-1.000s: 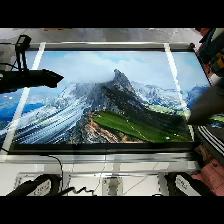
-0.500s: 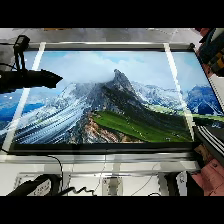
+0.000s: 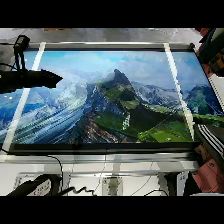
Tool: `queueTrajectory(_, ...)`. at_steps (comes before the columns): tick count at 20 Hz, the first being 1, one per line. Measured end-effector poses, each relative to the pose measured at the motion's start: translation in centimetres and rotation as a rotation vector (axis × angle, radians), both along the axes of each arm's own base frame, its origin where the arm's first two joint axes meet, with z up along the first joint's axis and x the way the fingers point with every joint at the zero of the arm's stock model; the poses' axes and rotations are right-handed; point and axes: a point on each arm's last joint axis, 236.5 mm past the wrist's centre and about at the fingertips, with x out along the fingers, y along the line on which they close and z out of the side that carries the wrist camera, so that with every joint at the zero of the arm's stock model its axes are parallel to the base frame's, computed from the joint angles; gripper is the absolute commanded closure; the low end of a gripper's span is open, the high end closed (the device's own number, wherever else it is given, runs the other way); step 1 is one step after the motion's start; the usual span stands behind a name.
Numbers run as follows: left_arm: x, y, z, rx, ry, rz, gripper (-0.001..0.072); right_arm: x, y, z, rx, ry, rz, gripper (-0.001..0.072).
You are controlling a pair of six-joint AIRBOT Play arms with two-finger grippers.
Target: Fold the clothes and pants, and hang the long-sleeved shirts on hangers.
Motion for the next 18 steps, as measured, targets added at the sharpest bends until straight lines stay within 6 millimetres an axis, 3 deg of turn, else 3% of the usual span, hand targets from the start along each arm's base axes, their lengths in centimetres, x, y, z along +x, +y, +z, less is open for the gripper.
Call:
queueTrajectory(2,0.0,0.0,0.0,0.000,0.000,0.000,0.0693,3.3,-1.0,-0.2,-0.001,-0.073,0.107,0.0697)
queueTrajectory(4,0.0,0.0,0.0,0.000,0.000,0.000,0.0692,8.8,-1.4,-0.8,0.037,-0.156,0.311,0.0697)
queueTrajectory(6,0.0,0.0,0.0,0.000,0.000,0.000,0.0693,14.4,-0.8,-1.1,0.078,-0.217,0.553,0.0698)
queueTrajectory(8,0.0,0.0,0.0,0.000,0.000,0.000,0.0693,18.9,0.6,-1.0,0.089,-0.231,0.774,0.0698)
queueTrajectory(13,0.0,0.0,0.0,0.001,0.000,0.000,0.0692,24.8,3.8,-1.0,0.034,-0.104,1.105,0.0700)
queueTrajectory(18,0.0,0.0,0.0,0.001,0.000,0.000,0.0692,28.9,7.8,-2.8,-0.007,0.166,1.357,0.0699)
